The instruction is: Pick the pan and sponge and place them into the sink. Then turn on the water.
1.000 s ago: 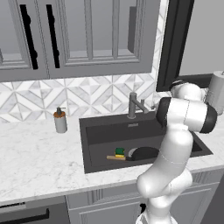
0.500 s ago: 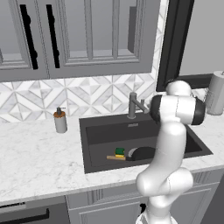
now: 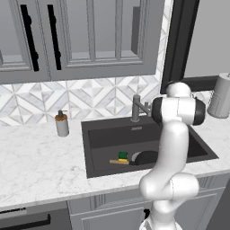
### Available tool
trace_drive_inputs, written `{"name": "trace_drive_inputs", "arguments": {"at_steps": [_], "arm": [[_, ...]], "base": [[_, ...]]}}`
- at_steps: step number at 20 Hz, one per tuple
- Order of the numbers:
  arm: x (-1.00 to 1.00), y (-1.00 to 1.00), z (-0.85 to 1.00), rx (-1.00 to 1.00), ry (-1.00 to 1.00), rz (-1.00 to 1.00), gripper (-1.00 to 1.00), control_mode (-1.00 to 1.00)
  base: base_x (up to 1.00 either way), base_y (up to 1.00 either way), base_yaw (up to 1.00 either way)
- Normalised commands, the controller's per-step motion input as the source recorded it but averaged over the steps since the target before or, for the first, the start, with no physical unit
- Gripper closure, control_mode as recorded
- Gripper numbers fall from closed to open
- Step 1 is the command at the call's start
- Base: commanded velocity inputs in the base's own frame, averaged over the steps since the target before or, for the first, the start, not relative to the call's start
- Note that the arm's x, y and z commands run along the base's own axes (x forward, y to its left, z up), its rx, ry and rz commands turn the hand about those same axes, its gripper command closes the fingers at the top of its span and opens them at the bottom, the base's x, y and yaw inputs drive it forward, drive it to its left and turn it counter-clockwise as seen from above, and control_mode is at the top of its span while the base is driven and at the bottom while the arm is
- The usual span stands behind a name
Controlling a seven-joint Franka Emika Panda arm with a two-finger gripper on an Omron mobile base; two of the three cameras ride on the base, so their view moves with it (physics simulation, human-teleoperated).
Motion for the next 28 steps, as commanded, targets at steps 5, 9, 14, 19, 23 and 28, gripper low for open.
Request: {"name": "trace_drive_inputs", "arguments": {"at_steps": [5, 9, 14, 19, 23, 28], "arm": [[0.37, 0.07, -0.07, 0.00, 0.00, 0.00, -1.00, -1.00], [0.36, 0.00, -0.18, 0.00, 0.00, 0.00, -1.00, -1.00], [0.36, 0.00, -0.17, 0.00, 0.00, 0.00, -1.00, -1.00], [0.32, 0.00, -0.16, 0.00, 0.00, 0.00, -1.00, -1.00], [0.26, 0.00, -0.16, 0.00, 0.00, 0.00, -1.00, -1.00], [0.14, 0.01, -0.06, 0.00, 0.00, 0.00, -1.00, -1.00]], "base": [[0.00, 0.00, 0.00], [0.00, 0.00, 0.00], [0.00, 0.00, 0.00], [0.00, 0.00, 0.00], [0.00, 0.00, 0.00], [0.00, 0.00, 0.00]]}}
